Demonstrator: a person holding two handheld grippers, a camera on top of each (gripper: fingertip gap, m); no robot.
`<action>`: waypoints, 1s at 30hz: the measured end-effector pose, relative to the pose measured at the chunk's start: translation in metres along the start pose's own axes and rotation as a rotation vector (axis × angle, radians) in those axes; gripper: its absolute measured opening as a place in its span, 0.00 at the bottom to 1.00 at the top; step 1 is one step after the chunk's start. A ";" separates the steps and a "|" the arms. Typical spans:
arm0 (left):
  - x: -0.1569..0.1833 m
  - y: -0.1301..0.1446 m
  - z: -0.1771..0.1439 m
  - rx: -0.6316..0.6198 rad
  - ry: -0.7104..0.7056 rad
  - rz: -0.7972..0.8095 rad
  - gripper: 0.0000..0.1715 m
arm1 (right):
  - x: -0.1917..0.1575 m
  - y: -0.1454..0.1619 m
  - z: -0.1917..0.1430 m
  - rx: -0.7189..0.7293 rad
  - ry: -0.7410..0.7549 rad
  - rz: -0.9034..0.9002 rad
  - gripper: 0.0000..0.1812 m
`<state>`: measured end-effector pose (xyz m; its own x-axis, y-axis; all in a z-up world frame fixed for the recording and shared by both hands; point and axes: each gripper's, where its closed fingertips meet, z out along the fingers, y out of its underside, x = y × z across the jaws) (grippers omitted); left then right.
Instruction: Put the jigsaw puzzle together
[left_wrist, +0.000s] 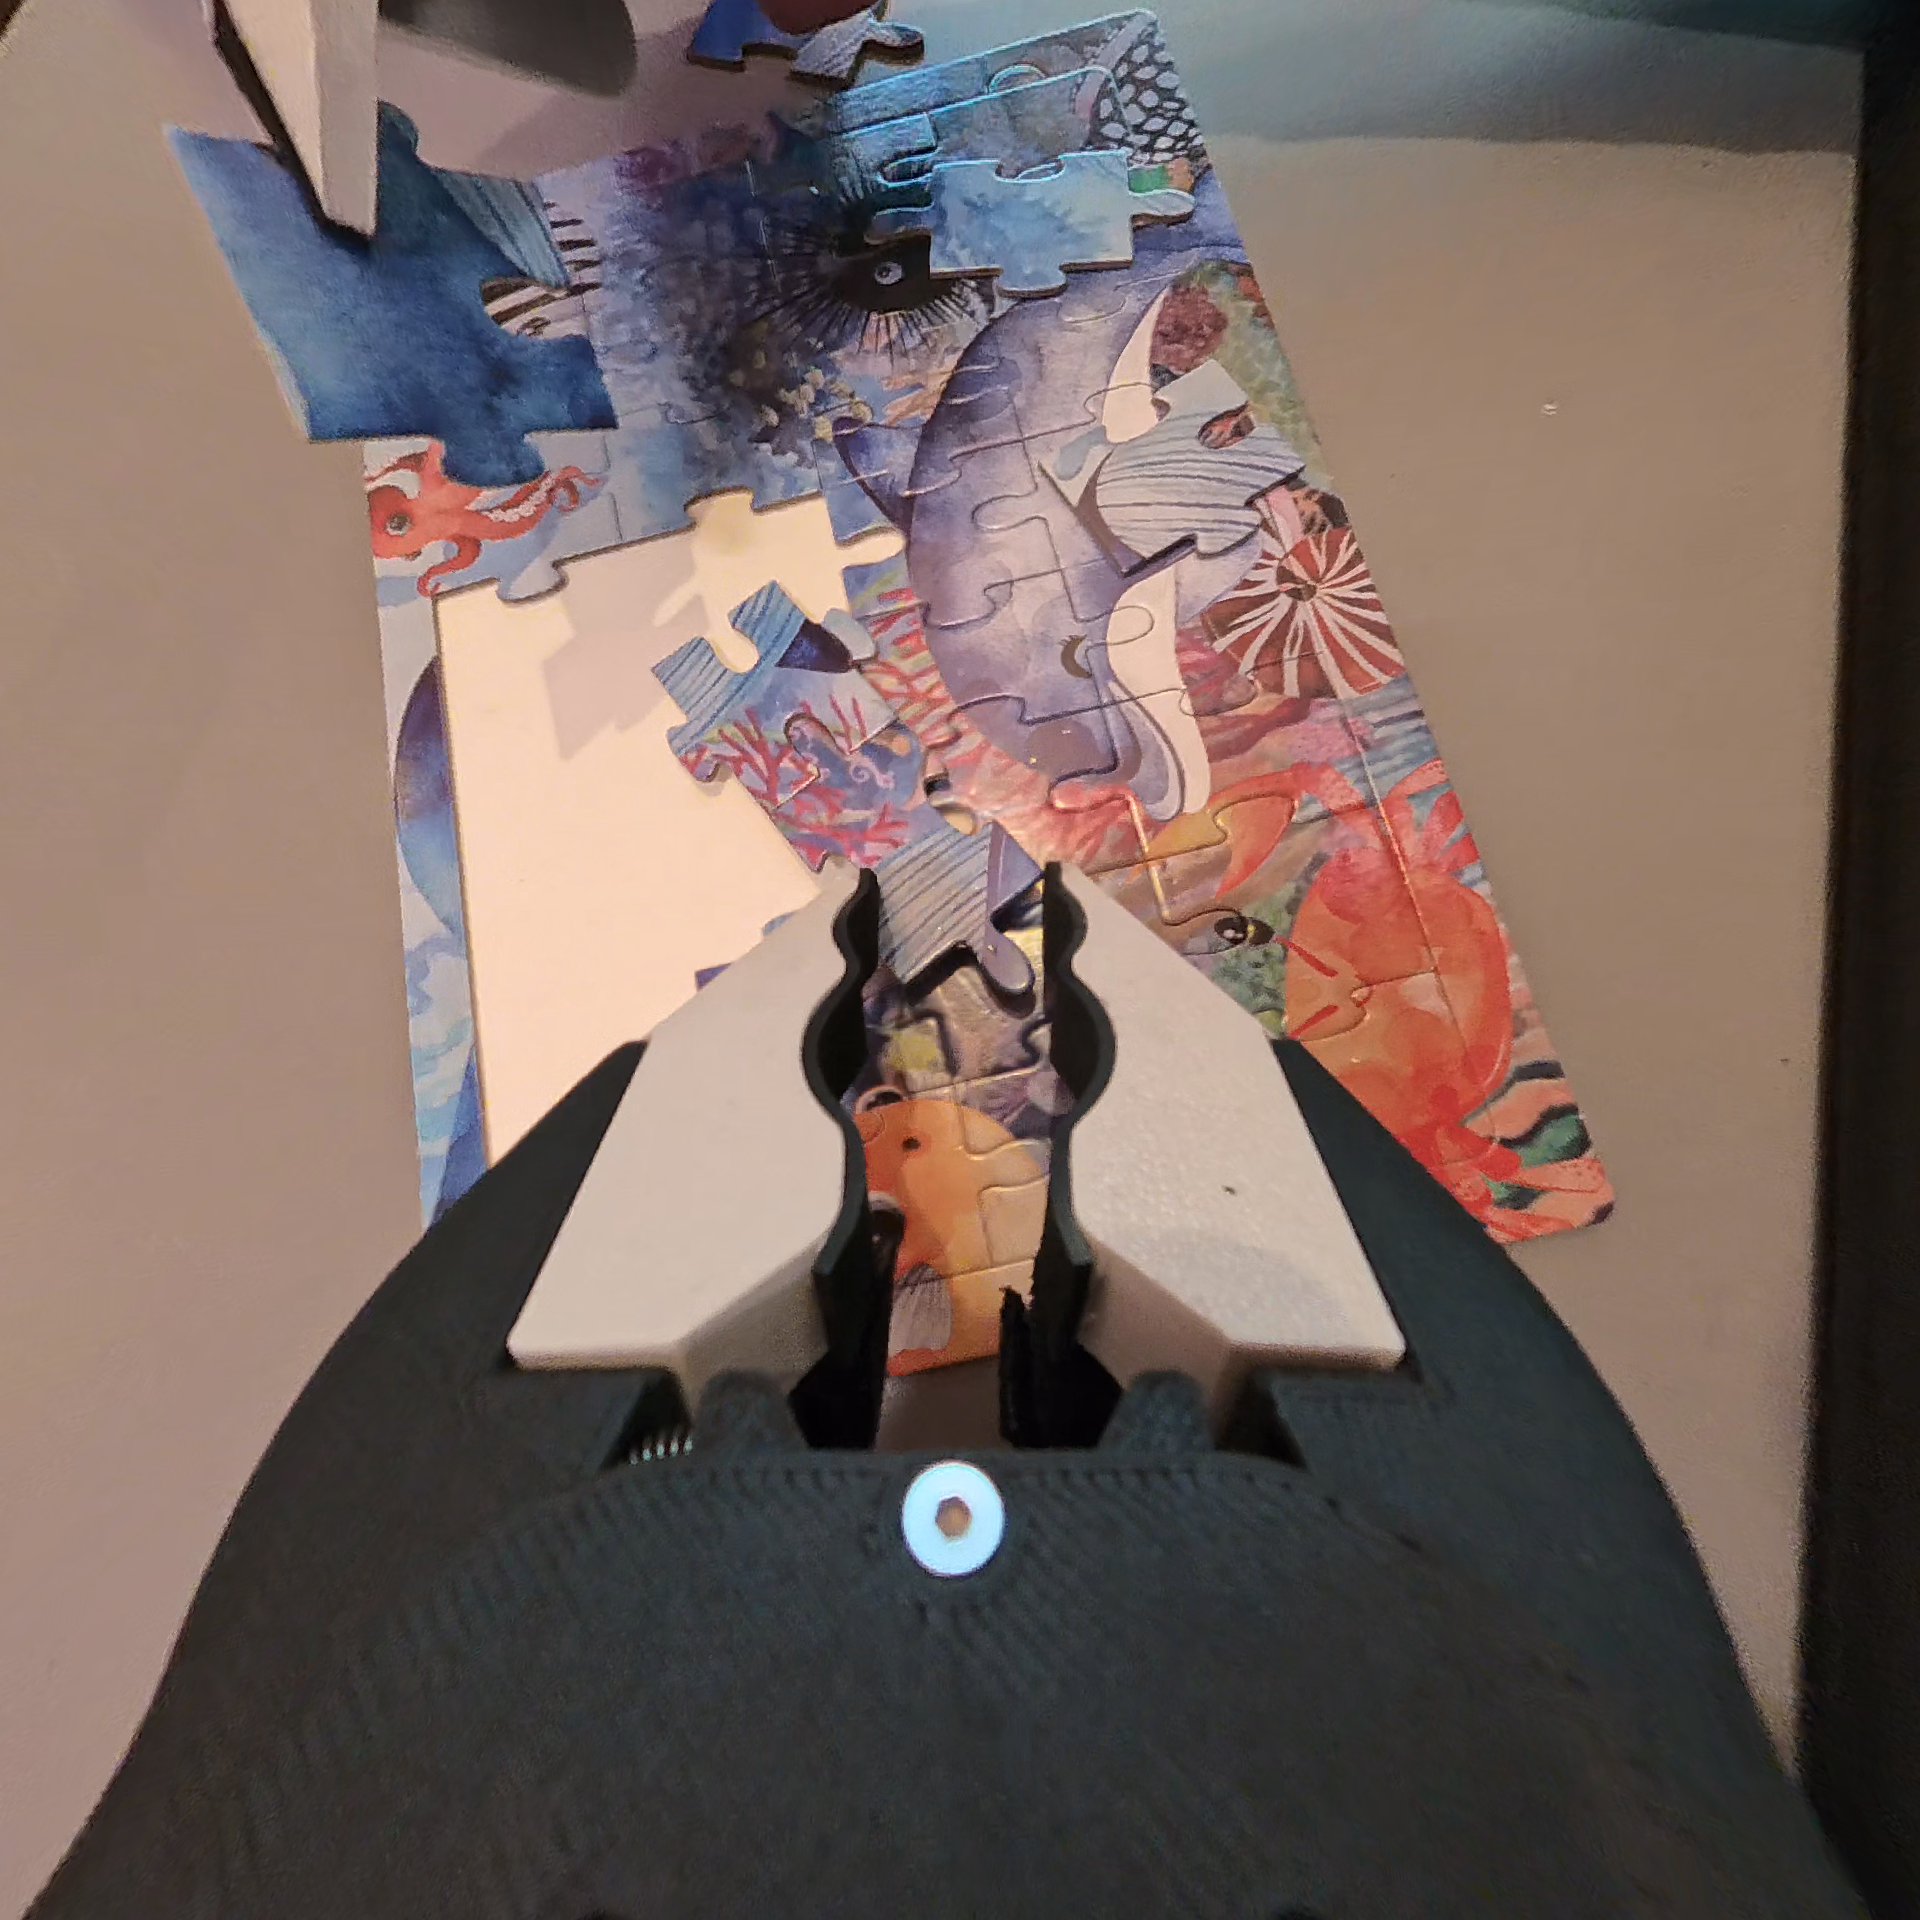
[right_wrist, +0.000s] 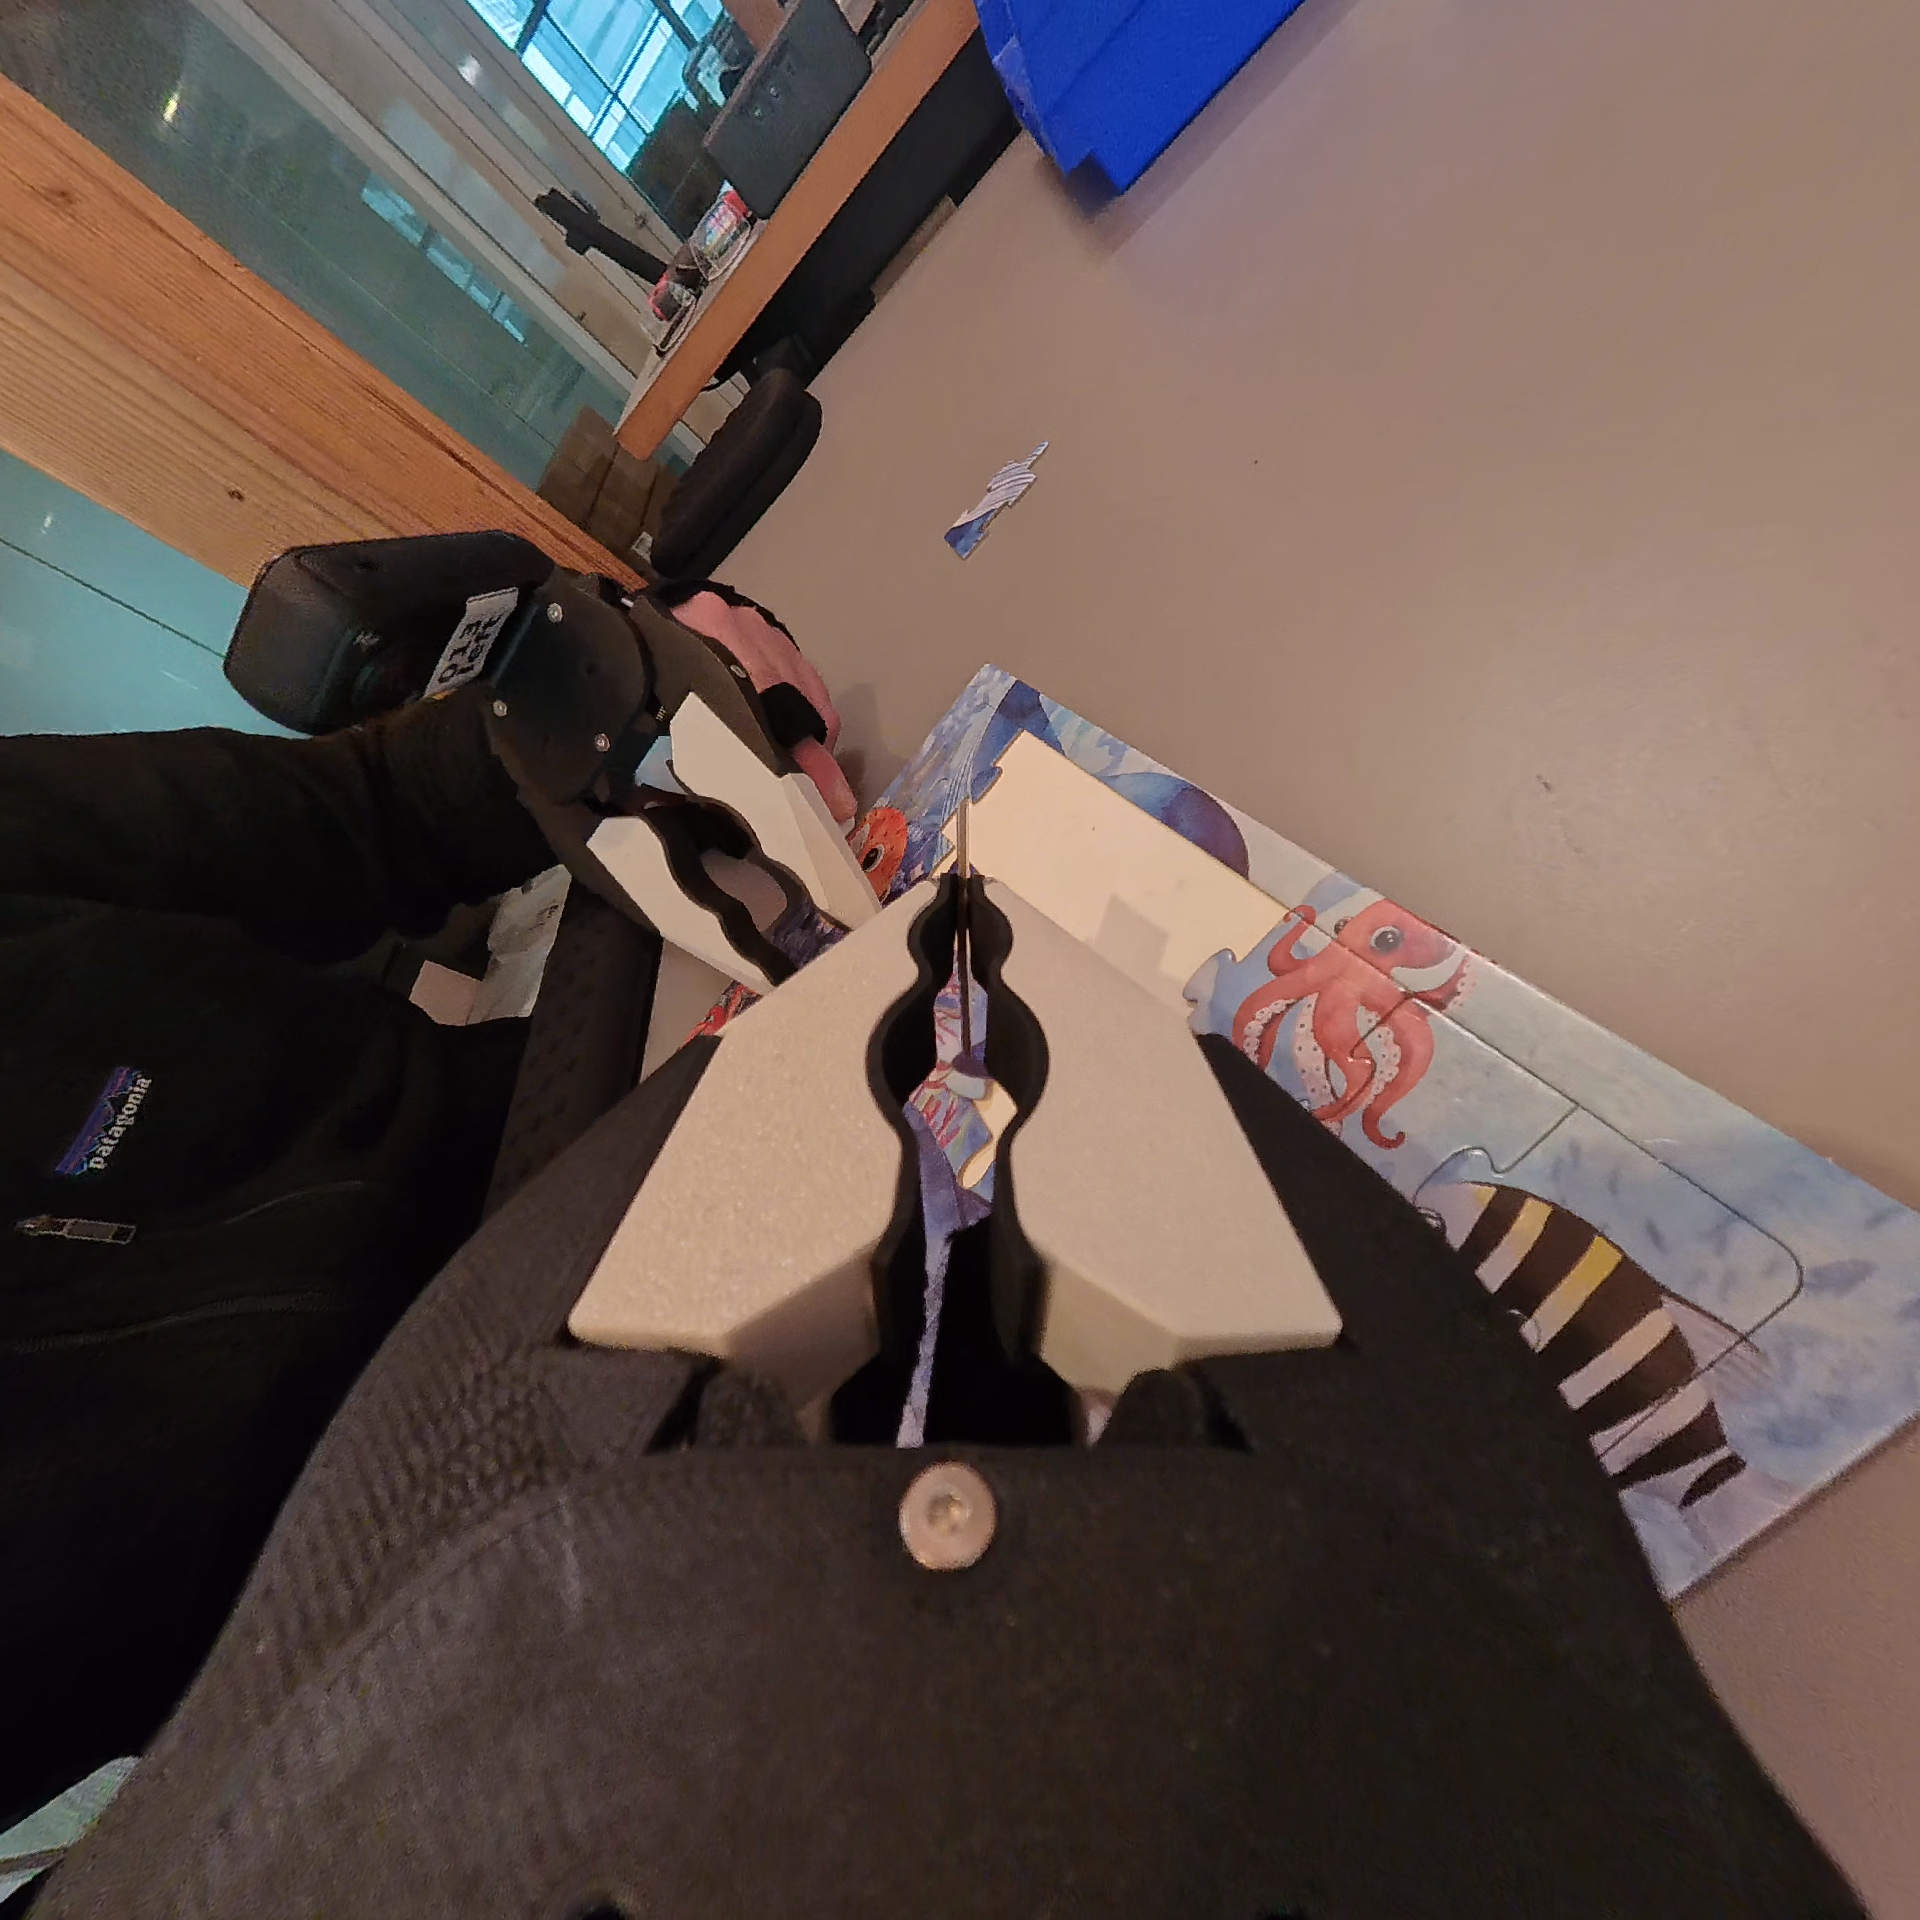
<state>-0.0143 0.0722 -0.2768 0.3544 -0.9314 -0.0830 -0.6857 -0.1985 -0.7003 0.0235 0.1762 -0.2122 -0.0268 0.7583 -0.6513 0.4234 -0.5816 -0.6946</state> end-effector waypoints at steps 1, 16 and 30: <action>0.001 -0.001 0.001 -0.003 0.005 -0.002 0.17 | 0.000 0.000 0.000 0.000 0.000 -0.001 0.00; -0.014 -0.014 -0.002 -0.029 0.028 -0.050 0.34 | -0.025 0.039 -0.007 -0.202 -0.118 0.000 0.00; -0.014 -0.012 0.025 -0.056 -0.025 -0.164 0.22 | -0.027 0.085 0.003 -0.509 -0.016 -0.100 0.19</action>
<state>0.0045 0.0954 -0.2852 0.4796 -0.8774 0.0105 -0.6518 -0.3642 -0.6652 0.0573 0.1053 -0.2540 -0.1020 0.7958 -0.5969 0.8049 -0.2866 -0.5196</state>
